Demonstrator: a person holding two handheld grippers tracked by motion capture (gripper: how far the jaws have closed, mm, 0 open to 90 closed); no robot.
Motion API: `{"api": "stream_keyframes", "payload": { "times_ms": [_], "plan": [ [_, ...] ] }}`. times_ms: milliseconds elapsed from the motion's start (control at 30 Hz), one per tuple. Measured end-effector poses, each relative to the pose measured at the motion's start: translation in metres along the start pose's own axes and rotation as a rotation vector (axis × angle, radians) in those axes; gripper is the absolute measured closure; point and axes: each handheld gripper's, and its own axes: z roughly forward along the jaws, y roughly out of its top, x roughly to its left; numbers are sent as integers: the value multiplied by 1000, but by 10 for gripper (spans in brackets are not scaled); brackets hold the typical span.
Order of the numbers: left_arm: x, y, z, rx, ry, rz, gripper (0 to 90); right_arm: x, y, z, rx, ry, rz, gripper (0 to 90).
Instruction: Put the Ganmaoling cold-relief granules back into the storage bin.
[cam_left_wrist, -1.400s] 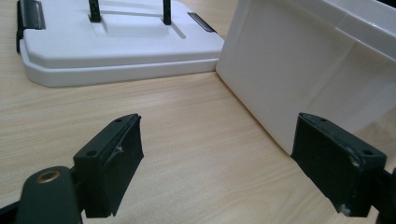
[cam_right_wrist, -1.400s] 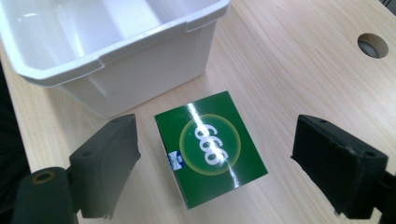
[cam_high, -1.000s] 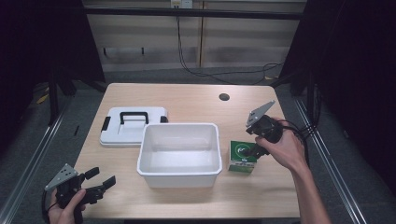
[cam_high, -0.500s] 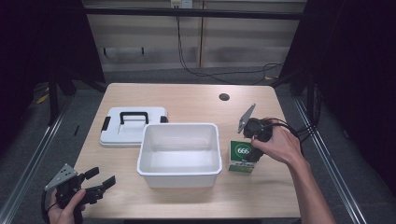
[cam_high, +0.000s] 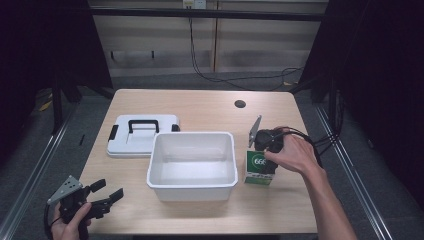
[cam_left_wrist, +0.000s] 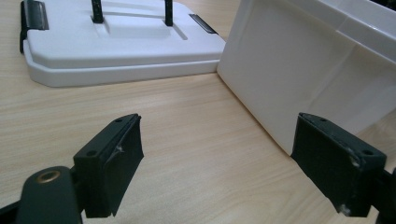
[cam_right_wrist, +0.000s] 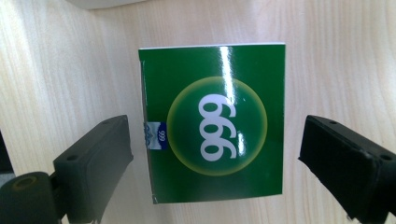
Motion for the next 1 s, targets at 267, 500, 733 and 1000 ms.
{"api": "stream_keyframes", "payload": {
  "times_ms": [267,500,733,1000],
  "plan": [
    [0,0,1,-3,-7,-12,159,-1,5,11,55,8,-21,83],
    [0,0,0,1,-4,-6,159,-2,7,24,93,19,-37,106],
    [0,0,1,1,-3,-7,159,-3,11,32,121,18,-74,113],
    [0,0,0,3,-5,-7,159,-4,14,38,127,33,-69,129]
  ]
}}
